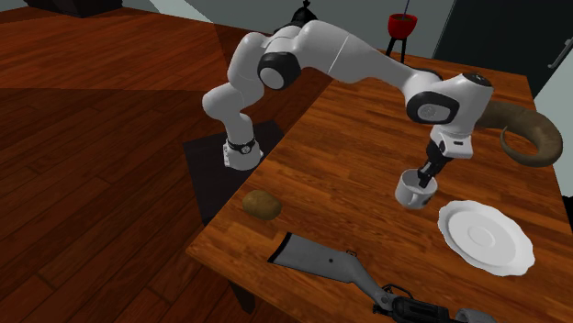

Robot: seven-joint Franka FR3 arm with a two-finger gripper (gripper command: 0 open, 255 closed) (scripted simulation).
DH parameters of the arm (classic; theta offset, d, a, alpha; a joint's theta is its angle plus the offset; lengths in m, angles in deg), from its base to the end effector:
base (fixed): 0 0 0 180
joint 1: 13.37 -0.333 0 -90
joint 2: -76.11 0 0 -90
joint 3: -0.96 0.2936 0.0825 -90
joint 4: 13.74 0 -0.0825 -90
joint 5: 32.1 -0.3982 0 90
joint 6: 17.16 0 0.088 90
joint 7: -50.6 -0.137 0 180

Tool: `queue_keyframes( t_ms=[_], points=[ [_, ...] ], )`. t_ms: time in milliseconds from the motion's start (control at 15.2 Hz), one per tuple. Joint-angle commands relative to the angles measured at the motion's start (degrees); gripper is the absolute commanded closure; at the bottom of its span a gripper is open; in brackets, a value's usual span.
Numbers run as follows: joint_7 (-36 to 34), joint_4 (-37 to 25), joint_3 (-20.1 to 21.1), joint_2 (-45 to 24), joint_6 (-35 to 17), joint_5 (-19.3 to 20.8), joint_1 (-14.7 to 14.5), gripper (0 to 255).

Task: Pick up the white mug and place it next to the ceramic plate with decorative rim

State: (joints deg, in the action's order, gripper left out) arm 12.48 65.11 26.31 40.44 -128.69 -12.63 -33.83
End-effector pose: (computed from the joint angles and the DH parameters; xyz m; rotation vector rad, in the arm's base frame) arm 0.5581 0.4537 0.3228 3.0855 0.2845 0.0761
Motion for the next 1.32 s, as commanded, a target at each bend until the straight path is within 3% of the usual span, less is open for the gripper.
queue_keyframes(
  t_ms=[0,792,858,1254],
  points=[
    [-0.2,1.0,-0.1,-0.3,-1.3,0.2,0.1,255],
    [-0.7,2.4,-0.4,-1.2,-3.5,0.7,0.1,255],
    [-0.7,2.4,-0.4,-1.2,-3.5,0.7,0.1,0],
    [-0.5,1.6,-0.2,-0.5,-2.0,0.4,0.0,0]
  ],
)
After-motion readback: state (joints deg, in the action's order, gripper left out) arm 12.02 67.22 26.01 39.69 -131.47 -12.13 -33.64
